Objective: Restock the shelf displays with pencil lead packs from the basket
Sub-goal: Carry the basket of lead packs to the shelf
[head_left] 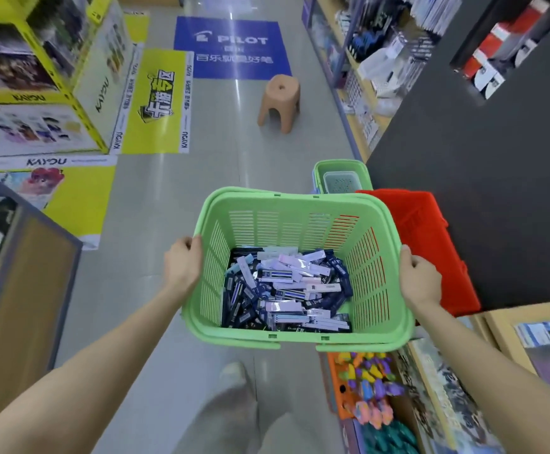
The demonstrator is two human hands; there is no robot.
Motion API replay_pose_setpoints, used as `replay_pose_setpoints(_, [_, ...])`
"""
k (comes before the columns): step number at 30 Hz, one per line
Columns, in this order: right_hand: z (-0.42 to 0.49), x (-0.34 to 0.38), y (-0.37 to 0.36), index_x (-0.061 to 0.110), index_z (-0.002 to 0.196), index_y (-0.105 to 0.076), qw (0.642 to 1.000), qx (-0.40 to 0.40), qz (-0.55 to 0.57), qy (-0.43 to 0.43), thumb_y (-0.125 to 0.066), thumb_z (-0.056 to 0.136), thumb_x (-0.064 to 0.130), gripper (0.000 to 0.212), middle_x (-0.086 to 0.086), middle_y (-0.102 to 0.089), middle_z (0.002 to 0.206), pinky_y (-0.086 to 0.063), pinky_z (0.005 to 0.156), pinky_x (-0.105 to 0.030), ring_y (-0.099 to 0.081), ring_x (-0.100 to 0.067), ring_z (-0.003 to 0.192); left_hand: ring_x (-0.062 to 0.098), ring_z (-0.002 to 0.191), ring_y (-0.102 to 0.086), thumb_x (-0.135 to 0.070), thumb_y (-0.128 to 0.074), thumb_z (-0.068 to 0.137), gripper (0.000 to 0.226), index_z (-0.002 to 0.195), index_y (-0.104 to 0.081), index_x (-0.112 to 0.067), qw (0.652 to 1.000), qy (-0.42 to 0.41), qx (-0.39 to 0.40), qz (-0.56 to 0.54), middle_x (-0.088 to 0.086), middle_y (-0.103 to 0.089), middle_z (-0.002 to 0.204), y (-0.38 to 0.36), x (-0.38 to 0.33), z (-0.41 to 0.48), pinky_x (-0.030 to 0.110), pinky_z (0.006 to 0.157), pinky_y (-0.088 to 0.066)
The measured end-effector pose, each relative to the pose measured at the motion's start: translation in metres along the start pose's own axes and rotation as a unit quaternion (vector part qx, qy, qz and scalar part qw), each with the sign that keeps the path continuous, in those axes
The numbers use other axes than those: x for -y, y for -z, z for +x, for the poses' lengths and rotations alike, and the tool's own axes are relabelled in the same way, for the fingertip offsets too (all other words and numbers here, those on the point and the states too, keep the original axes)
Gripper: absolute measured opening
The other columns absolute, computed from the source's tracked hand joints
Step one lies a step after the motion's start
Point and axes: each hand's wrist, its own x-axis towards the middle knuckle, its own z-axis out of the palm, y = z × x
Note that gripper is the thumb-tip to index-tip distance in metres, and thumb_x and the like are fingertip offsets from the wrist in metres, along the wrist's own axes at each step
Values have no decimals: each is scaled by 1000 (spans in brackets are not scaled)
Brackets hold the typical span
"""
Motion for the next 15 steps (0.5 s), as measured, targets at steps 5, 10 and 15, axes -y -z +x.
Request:
replay_pose_setpoints(5, [55, 49, -33, 17, 54, -40, 1000, -7, 3, -12, -30, 98, 47, 54, 0, -46, 56, -33, 57, -31, -44, -21, 56, 19, 55, -33, -23, -37, 98, 39, 61, -35, -11, 1000, -13, 1, 0, 5, -40, 59, 4, -36, 82, 34, 51, -25])
replay_pose_setpoints(10, [117, 93, -58, 13, 56, -37, 1000, -6, 15, -16, -31, 99, 45, 53, -1, -42, 54, -30, 53, -30, -38, -18, 51, 19, 56, -34, -25, -37, 98, 37, 64, -38, -10, 1000, -20, 7, 4, 5, -40, 60, -5, -71, 160, 34, 51, -25])
replay_pose_setpoints(15, [192, 137, -78, 12, 56, -38, 1000, 5, 6, -7, -30, 100, 42, 54, -4, -46, 57, -30, 53, -31, -43, -21, 54, 20, 55, -33, -25, -37, 99, 37, 66, -38, -9, 1000, -16, 2, 14, 6, -40, 60, -26, -106, 233, 34, 51, -24])
